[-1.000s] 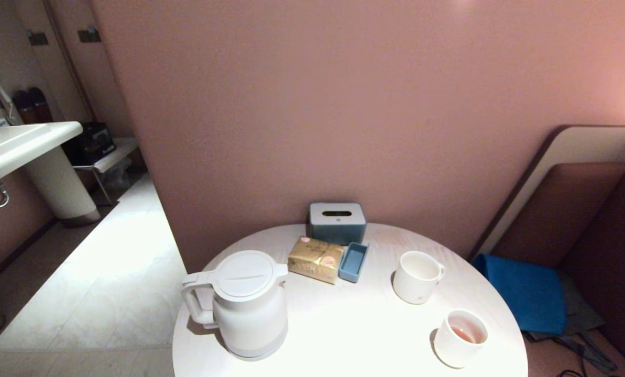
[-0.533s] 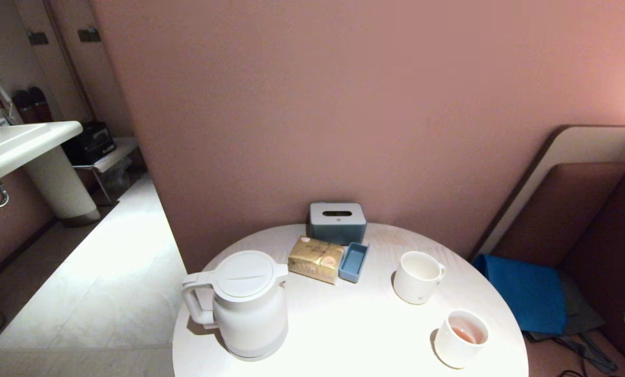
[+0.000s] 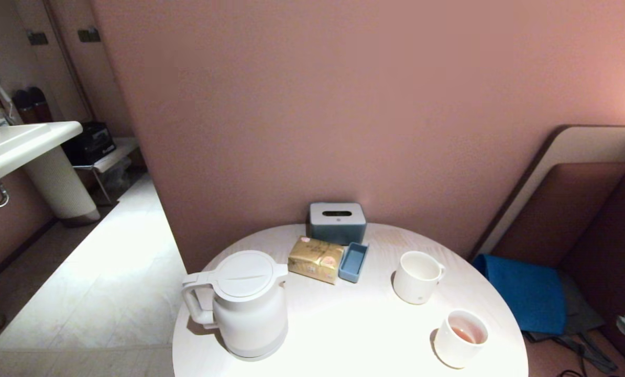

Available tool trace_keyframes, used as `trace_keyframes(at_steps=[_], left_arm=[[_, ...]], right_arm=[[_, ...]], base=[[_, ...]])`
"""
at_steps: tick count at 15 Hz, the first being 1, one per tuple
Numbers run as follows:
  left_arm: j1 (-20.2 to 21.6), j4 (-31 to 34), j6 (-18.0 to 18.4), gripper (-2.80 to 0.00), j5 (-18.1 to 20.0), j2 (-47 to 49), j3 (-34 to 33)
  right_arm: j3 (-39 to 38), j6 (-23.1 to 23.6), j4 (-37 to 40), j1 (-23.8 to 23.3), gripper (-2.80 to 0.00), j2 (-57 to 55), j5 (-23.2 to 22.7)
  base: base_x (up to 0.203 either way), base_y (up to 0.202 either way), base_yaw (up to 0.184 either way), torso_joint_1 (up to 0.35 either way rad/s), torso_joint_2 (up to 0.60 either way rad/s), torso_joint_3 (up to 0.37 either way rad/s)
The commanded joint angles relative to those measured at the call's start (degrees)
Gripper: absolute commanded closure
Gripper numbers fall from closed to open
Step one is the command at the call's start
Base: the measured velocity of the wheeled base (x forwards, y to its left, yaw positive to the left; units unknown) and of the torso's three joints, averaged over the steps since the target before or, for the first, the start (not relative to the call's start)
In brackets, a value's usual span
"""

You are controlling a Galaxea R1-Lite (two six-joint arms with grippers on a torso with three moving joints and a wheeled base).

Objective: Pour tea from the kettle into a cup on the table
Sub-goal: Pick up the cup

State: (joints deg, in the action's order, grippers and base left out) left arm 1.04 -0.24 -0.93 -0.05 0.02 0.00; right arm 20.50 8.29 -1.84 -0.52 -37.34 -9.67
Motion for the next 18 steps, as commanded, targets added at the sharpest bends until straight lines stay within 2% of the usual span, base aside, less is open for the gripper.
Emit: trace_keyframes(at_steps=[1, 4, 9, 18], left_arm=[[0.02, -0.02, -0.04, 0.00, -0.04, -0.02, 0.00], [0.02, -0.02, -0.04, 0.00, -0.04, -0.02, 0.00], [0.02, -0.02, -0.04, 0.00, -0.04, -0.02, 0.00], [0.02, -0.02, -0.04, 0.00, -0.04, -0.02, 0.00]], right_arm=[[-0.51, 0.06, -0.01, 0.00, 0.00, 0.07, -0.25], [-1.34, -0.96, -0.27, 0.00, 0.00, 0.73, -0.26], [-1.17, -1.70, -0.27, 0.00, 0.00, 1.13, -0.18], [-1.87, -1.70, -0.10, 0.00, 0.00, 1.98, -0.18]], base=[[0.000, 0.000, 0.000, 0.000, 0.00, 0.000], [0.000, 0.000, 0.000, -0.017, 0.03, 0.019], [0.000, 0.000, 0.000, -0.165, 0.35, 0.172], [0.000, 0.000, 0.000, -0.257, 0.51, 0.255]])
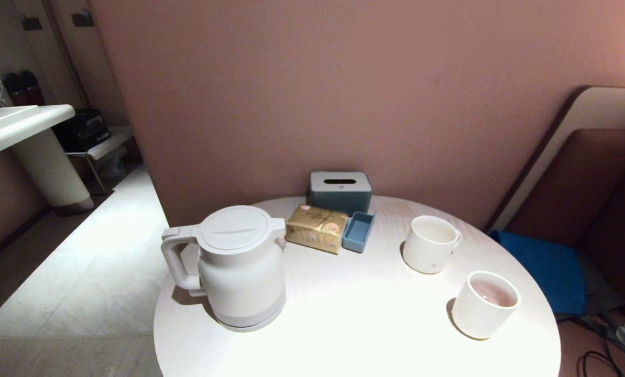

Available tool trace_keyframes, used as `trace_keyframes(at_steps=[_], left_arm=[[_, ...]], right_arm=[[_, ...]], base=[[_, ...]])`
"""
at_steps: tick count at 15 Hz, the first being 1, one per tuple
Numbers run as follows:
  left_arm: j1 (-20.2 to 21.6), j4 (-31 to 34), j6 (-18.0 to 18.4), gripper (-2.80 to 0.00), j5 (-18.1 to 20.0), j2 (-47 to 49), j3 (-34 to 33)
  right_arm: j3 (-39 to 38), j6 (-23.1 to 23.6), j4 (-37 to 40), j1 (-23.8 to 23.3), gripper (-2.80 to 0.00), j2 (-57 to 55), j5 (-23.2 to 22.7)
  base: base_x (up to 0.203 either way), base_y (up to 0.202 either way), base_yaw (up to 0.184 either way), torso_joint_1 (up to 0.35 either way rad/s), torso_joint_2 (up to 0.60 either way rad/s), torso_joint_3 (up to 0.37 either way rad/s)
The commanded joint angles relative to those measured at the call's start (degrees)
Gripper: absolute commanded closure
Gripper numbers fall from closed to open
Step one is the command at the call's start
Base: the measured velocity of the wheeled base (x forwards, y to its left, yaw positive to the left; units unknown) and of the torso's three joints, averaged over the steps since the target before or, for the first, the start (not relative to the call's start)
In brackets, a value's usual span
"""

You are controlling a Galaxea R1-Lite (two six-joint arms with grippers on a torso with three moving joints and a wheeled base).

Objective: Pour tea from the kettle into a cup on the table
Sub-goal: Pick up the cup

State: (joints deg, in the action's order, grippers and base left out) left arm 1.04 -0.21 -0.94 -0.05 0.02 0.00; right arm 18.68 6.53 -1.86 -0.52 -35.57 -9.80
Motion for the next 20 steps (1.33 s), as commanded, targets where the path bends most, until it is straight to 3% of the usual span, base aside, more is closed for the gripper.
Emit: trace_keyframes(at_steps=[1, 5, 7, 9, 13, 16, 20], left_arm=[[0.02, -0.06, -0.03, 0.00, -0.04, -0.02, 0.00], [0.02, -0.06, -0.03, 0.00, -0.04, -0.02, 0.00], [0.02, -0.06, -0.03, 0.00, -0.04, -0.02, 0.00], [0.02, -0.06, -0.03, 0.00, -0.04, -0.02, 0.00], [0.02, -0.06, -0.03, 0.00, -0.04, -0.02, 0.00], [0.02, -0.06, -0.03, 0.00, -0.04, -0.02, 0.00], [0.02, -0.06, -0.03, 0.00, -0.04, -0.02, 0.00]], right_arm=[[-0.13, 0.06, 0.07, 0.00, 0.00, 0.66, 0.03], [-2.70, 0.19, 1.57, 0.01, 0.00, 5.84, -1.68], [-2.62, 0.09, 10.41, 0.01, 0.00, 6.08, -2.35], [-2.28, 0.02, 15.57, 0.01, 0.00, 2.53, -2.53], [-1.91, -3.31, 17.02, -0.01, 0.00, -11.63, -3.08], [-2.40, -4.17, 10.54, 0.00, 0.00, -16.90, -7.50], [-3.19, -3.95, -1.34, 0.00, 0.00, -23.55, -7.46]], base=[[0.000, 0.000, 0.000, -0.195, 0.40, 0.198], [0.000, 0.000, 0.000, -0.061, 0.12, 0.059], [0.000, 0.000, 0.000, 0.000, 0.00, 0.000], [0.000, 0.000, 0.000, 0.000, 0.00, 0.000], [0.000, 0.000, 0.000, 0.000, 0.00, 0.000], [0.000, 0.000, 0.000, 0.000, 0.00, 0.000], [0.000, 0.000, 0.000, 0.000, 0.00, 0.000]])
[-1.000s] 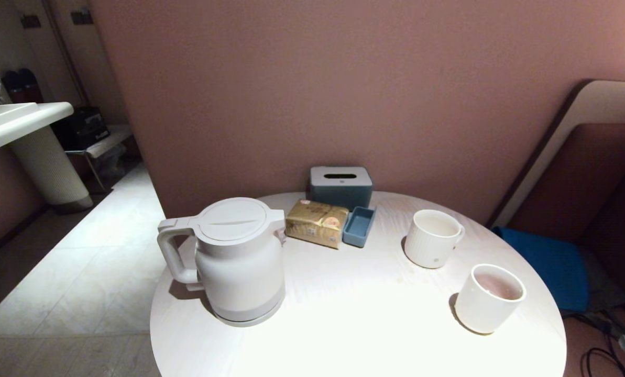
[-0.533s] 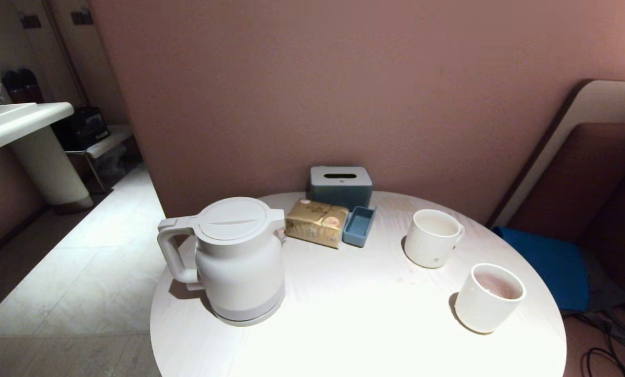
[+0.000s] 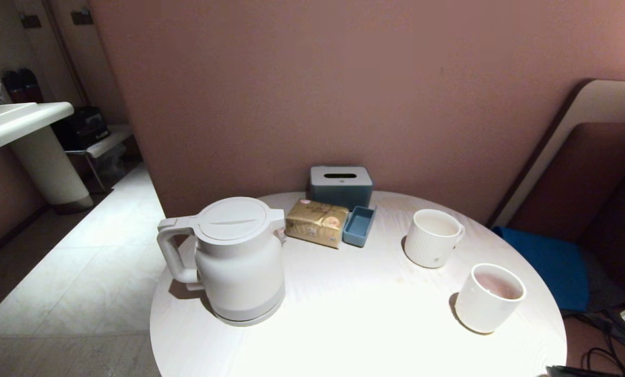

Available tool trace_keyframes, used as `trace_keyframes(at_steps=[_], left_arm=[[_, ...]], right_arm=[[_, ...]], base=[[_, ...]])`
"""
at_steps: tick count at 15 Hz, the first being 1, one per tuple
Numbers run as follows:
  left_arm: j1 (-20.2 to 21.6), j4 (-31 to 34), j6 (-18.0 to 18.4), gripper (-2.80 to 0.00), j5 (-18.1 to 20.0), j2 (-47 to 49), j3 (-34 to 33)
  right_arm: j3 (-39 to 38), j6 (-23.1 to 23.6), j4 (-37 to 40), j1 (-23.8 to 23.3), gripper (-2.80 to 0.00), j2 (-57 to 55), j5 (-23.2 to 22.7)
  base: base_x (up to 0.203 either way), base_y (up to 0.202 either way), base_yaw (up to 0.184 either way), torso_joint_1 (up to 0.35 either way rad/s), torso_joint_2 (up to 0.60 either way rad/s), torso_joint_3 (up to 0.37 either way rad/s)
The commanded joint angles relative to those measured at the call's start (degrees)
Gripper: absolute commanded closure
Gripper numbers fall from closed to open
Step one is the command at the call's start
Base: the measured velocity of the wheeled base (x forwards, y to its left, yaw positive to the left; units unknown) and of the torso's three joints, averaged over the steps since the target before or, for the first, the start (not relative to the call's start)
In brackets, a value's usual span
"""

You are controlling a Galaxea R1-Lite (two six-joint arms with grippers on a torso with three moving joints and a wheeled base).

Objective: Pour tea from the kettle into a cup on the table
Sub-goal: Pick up the cup

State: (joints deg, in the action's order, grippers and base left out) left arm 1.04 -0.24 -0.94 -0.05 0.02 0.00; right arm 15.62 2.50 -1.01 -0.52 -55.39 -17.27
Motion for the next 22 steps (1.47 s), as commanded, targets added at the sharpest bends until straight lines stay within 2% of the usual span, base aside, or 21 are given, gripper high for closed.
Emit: trace_keyframes(at_steps=[1, 3, 4, 10, 17, 20, 22], left_arm=[[0.02, -0.02, -0.03, 0.00, -0.04, -0.02, 0.00], [0.02, -0.02, -0.03, 0.00, -0.04, -0.02, 0.00], [0.02, -0.02, -0.03, 0.00, -0.04, -0.02, 0.00], [0.02, -0.02, -0.03, 0.00, -0.04, -0.02, 0.00], [0.02, -0.02, -0.03, 0.00, -0.04, -0.02, 0.00], [0.02, -0.02, -0.03, 0.00, -0.04, -0.02, 0.00], [0.02, -0.02, -0.03, 0.00, -0.04, -0.02, 0.00]], right_arm=[[0.13, 0.05, -3.12, 0.00, 0.00, -4.02, 0.32], [0.19, 0.46, -3.27, 0.00, 0.00, -5.01, 1.40], [-0.21, 1.77, -3.29, 0.00, -2.80, -5.85, 2.24], [-1.37, 2.77, -5.51, -0.27, -2.80, -8.48, 2.95], [-7.88, 4.10, -32.58, -0.43, -2.80, -24.66, 3.13], [-7.58, 3.89, -35.78, -0.27, -2.80, -28.38, 2.82], [-7.58, 3.84, -40.75, -0.20, -2.80, -32.69, 2.77]], base=[[0.000, 0.000, 0.000, 0.000, 0.00, 0.000], [0.000, 0.000, 0.000, 0.000, 0.00, 0.000], [0.000, 0.000, 0.000, 0.000, 0.00, 0.000], [0.000, 0.000, 0.000, 0.000, 0.00, 0.000], [0.000, 0.000, 0.000, 0.000, 0.00, 0.000], [0.000, 0.000, 0.000, 0.000, 0.00, 0.000], [0.000, 0.000, 0.000, 0.000, 0.00, 0.000]])
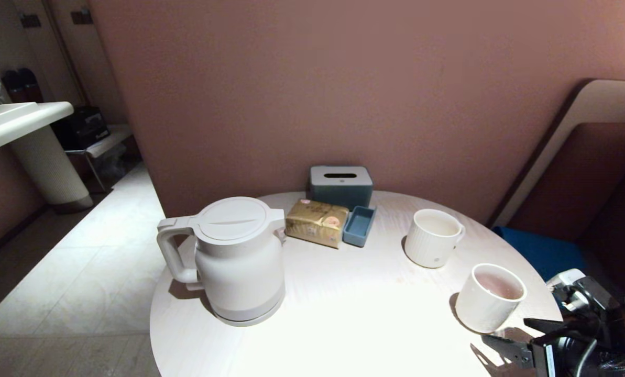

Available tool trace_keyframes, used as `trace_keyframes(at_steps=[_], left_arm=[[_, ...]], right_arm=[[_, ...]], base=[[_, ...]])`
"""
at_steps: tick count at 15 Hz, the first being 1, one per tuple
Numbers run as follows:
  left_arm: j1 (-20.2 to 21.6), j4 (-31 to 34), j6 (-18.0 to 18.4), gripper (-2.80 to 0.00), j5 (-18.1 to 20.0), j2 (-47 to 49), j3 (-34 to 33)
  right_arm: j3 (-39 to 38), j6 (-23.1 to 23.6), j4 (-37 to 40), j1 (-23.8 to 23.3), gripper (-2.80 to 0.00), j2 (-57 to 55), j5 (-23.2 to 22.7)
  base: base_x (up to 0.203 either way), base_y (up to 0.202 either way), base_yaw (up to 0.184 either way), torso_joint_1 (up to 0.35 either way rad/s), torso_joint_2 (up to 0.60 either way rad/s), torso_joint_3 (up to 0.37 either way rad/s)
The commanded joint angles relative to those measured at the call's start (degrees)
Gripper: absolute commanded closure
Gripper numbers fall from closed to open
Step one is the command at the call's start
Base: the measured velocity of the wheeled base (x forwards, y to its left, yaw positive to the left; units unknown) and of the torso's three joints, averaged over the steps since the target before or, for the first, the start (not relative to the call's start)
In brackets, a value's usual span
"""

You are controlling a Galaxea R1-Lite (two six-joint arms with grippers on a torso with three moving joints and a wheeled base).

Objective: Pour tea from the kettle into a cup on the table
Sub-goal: Pick up the cup

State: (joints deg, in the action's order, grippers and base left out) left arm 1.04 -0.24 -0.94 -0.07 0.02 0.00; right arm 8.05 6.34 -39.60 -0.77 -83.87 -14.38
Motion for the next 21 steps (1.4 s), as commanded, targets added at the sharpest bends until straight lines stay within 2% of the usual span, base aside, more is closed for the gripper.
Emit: trace_keyframes(at_steps=[1, 3, 12, 21], left_arm=[[0.02, -0.02, -0.03, 0.00, -0.01, -0.02, 0.00], [0.02, -0.02, -0.03, 0.00, -0.01, -0.02, 0.00], [0.02, -0.02, -0.03, 0.00, -0.01, -0.02, 0.00], [0.02, -0.02, -0.03, 0.00, -0.01, -0.02, 0.00]], right_arm=[[-0.13, -0.01, -6.11, 0.05, -2.80, -6.07, -0.20], [-0.22, -0.10, -9.40, 0.06, -2.80, -7.17, -0.36], [1.69, -4.67, -9.67, 1.38, -2.80, -7.79, -3.02], [3.64, -4.76, -9.71, 1.30, -2.80, -7.89, -3.02]], base=[[0.000, 0.000, 0.000, 0.000, 0.00, 0.000], [0.000, 0.000, 0.000, 0.000, 0.00, 0.000], [0.000, 0.000, 0.000, 0.000, 0.00, 0.000], [0.000, 0.000, 0.000, 0.000, 0.00, 0.000]])
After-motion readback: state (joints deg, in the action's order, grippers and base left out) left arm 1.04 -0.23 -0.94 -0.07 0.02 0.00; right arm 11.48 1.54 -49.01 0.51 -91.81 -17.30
